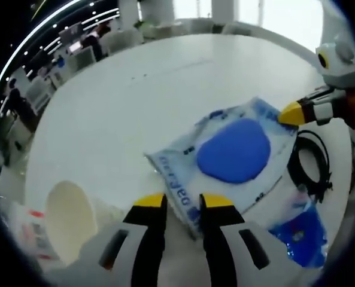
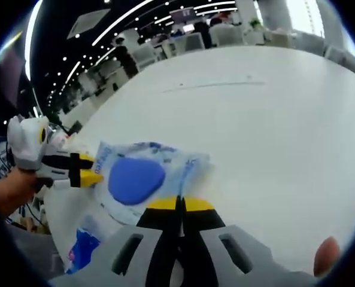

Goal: Arrange the tabletop items into an orderly group along one side of the table until the central work area is clear of visible clutter.

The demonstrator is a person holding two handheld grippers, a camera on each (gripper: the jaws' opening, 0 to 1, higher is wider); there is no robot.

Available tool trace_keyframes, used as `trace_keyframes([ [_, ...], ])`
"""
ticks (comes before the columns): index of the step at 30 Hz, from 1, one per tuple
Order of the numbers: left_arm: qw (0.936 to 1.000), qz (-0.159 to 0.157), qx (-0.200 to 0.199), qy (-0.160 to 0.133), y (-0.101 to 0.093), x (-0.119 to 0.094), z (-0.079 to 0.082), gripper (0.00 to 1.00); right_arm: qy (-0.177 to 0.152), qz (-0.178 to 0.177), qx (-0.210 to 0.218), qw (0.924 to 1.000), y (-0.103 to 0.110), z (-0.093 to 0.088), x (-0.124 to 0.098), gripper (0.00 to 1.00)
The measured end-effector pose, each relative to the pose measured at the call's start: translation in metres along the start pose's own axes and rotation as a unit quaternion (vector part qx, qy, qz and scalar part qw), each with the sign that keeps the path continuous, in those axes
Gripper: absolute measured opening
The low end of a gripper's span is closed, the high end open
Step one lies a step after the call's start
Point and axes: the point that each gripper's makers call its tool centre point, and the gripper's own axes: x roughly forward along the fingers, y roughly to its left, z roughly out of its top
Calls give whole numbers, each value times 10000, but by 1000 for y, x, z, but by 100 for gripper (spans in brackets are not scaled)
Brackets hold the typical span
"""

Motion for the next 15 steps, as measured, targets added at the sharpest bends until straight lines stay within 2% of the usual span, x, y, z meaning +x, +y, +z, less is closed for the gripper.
trace_keyframes([
  [4, 9999, 46, 9, -127, 0, -7, 6, 24, 2, -23, -6, 10000, 0, 0, 0, 1],
  [9, 9975, -198, -205, -641, -7, -27, 28, 24, -1, -34, -4, 10000, 0, -1, 0, 1],
  [12, 9892, -517, -461, -1288, -12, -57, 57, 25, -4, -37, 17, 10000, 0, -1, -1, 1],
  [15, 9830, -670, -293, -1684, -10, -79, 71, 26, -11, -38, 33, 10000, 1, -1, -1, 1],
])
